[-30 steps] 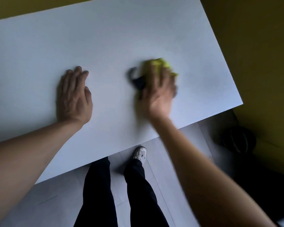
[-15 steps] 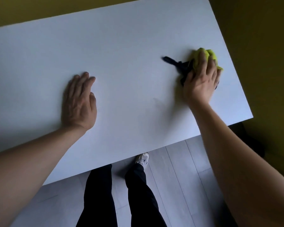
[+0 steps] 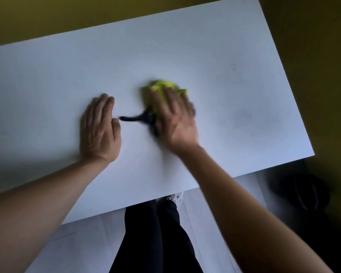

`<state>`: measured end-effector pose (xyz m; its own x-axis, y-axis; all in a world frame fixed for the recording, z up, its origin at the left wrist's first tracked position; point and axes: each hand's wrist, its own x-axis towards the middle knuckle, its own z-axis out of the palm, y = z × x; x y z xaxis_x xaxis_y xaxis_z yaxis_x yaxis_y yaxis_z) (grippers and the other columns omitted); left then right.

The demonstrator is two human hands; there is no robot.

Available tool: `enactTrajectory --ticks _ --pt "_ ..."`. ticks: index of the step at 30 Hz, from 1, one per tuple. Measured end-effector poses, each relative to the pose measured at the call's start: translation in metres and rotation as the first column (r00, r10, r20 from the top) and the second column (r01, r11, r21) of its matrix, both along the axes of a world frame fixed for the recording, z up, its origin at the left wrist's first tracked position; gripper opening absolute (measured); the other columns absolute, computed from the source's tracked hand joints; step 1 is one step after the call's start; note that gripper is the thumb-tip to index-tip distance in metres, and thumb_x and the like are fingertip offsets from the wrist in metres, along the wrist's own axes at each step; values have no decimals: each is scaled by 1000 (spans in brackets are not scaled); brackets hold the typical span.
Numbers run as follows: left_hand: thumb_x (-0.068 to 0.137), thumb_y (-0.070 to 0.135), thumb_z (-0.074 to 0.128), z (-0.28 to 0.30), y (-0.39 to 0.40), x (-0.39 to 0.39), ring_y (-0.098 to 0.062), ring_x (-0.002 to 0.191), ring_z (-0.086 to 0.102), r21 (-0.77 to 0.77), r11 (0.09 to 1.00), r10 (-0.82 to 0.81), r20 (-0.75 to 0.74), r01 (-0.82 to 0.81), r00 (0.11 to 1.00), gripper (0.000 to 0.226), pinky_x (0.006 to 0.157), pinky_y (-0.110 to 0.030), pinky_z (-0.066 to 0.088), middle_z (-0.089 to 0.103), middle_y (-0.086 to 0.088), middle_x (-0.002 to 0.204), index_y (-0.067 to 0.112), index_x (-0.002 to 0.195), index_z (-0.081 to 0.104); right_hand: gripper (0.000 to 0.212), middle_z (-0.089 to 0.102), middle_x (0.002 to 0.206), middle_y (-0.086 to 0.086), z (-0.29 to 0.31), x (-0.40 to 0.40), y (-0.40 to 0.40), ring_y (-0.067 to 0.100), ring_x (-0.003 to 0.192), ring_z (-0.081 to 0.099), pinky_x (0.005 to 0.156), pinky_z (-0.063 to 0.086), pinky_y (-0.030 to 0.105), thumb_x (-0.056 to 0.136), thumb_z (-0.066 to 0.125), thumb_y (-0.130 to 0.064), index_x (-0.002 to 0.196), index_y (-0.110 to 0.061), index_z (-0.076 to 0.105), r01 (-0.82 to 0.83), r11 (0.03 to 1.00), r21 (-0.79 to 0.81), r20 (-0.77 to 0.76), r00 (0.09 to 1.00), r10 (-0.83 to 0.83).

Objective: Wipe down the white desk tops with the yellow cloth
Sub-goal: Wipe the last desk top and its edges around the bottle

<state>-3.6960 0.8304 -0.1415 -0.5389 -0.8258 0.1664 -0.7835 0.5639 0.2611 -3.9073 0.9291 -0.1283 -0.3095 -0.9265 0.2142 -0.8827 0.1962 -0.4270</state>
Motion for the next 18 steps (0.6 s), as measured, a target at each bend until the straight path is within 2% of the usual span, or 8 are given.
enactTrajectory --ticks 3,5,8,10,12,14,16,18 --pt "104 22 34 2 1 -1 -30 156 30 27 999 29 19 -29 999 57 128 -47 23 35 -9 168 10 159 38 70 34 162 13 -4 -84 0 34 150 29 123 21 49 90 53 -38 156 -19 38 333 942 43 -35 943 -332" --pt "104 22 34 2 2 -2 -30 156 30 25 999 32 21 -32 999 56 127 -46 23 35 -8 167 10 159 38 71 29 164 11 -2 -131 1 30 152 24 125 14 50 90 48 -33 158 -21 32 500 861 89 -25 866 -500" --pt "104 22 36 1 2 -2 -31 155 31 16 1000 26 33 -27 999 55 127 -46 24 36 -9 167 10 158 39 71 26 165 12 1 -141 -7 28 154 20 125 9 51 92 40 -32 160 -20 27 671 734 104 -18 739 -674" --pt "104 22 37 2 2 -3 -32 155 32 8 999 33 31 -33 999 55 127 -47 25 37 -9 166 10 158 40 77 25 165 15 2 -105 -21 32 154 20 125 11 53 86 48 -33 159 -17 29 612 786 91 -21 790 -613" --pt "104 22 38 3 2 -5 -32 154 33 -3 999 41 27 -41 999 55 126 -47 25 37 -10 166 9 158 40 80 29 163 17 0 -49 -37 35 152 22 125 13 52 83 57 -32 157 -16 35 427 902 62 7 904 -428" --pt "102 21 40 4 3 -5 -33 153 34 -4 999 34 30 -34 999 56 126 -47 26 38 -10 165 9 157 41 73 36 160 18 1 7 -50 35 150 27 125 13 50 85 58 -31 154 -15 41 209 977 31 11 978 -210" --pt "100 21 43 8 3 -7 -35 150 38 -7 999 50 49 -49 998 55 124 -48 28 41 -12 163 8 154 44 67 38 159 15 2 33 -58 31 151 28 126 11 49 91 53 -31 155 -18 41 49 998 41 -4 999 -49" --pt "95 19 48 14 1 -13 -38 140 46 -14 997 76 74 -75 994 52 114 -50 34 49 -14 155 8 146 50 63 39 159 13 0 21 -57 30 151 29 127 10 48 95 51 -34 156 -20 39 -43 998 47 -14 999 44"
